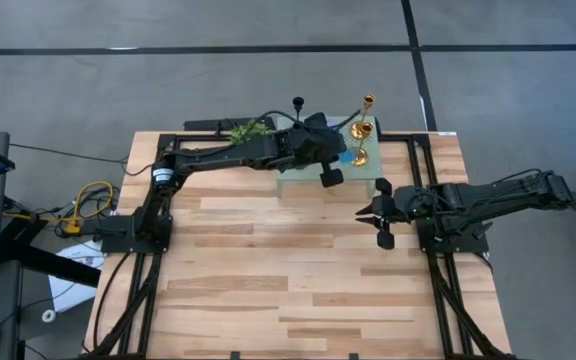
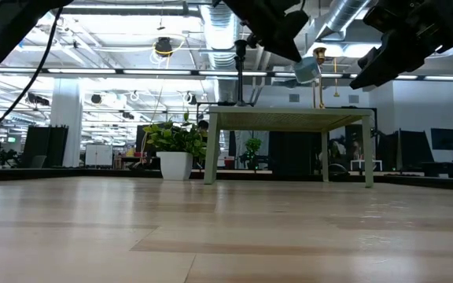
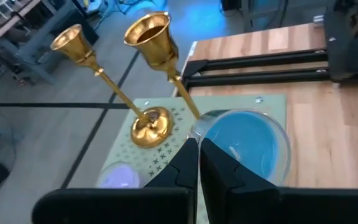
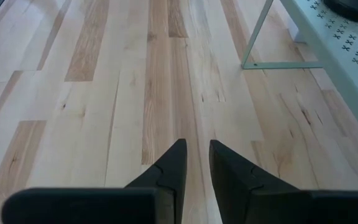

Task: Pick & Place candle stick holders
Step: Align the blue scented candle with the violet scented candle on the shelf

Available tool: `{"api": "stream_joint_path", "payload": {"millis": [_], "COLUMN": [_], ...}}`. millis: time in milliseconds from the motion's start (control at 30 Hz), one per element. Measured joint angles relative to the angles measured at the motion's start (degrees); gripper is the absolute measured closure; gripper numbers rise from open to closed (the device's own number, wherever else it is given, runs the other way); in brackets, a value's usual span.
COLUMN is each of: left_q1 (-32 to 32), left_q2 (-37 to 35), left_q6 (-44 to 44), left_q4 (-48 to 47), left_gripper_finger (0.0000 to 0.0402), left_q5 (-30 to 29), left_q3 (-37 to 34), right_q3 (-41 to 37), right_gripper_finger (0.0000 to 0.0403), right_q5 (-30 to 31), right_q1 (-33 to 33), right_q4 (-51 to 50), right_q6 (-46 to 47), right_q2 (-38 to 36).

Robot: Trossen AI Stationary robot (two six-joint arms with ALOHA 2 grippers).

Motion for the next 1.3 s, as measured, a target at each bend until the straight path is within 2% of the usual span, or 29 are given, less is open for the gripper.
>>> {"api": "stream_joint_path", "payload": {"millis": [133,433,500,633,900,1100,1300], "left_q1": [-0.29,-2.44,-3.34,-6.03,-10.09,-9.26,-6.33], "left_q2": [0.00,-1.07,-1.42,-1.46,-1.44,-1.38,-1.38], "left_q6": [-0.08,1.22,1.14,1.14,-4.56,-13.97,-19.54], "left_q4": [1.24,4.08,3.76,1.22,-2.13,-8.26,-7.90], "left_gripper_finger": [0.0396,0.0396,0.0396,0.0396,0.0396,0.0397,0.0398], "left_q5": [3.50,2.85,-0.56,-12.15,-23.03,-24.04,-23.64], "left_q3": [0.00,0.07,0.12,0.20,0.13,-0.33,-4.61], "right_q3": [0.00,-0.01,0.01,0.00,0.01,0.01,-0.01], "right_gripper_finger": [0.0342,0.0342,0.0342,0.0342,0.0342,0.0342,0.0342], "right_q5": [0.00,0.00,0.00,-0.01,-0.01,-0.02,-0.02], "right_q1": [0.00,0.02,0.00,0.00,0.01,0.02,0.00], "right_q4": [0.02,-0.04,-0.06,-0.40,-0.87,-1.08,-1.32], "right_q6": [-0.02,-0.03,-0.04,-0.04,-0.04,-0.05,-0.07], "right_q2": [0.00,0.00,0.00,0.00,0.00,0.00,0.00]}}
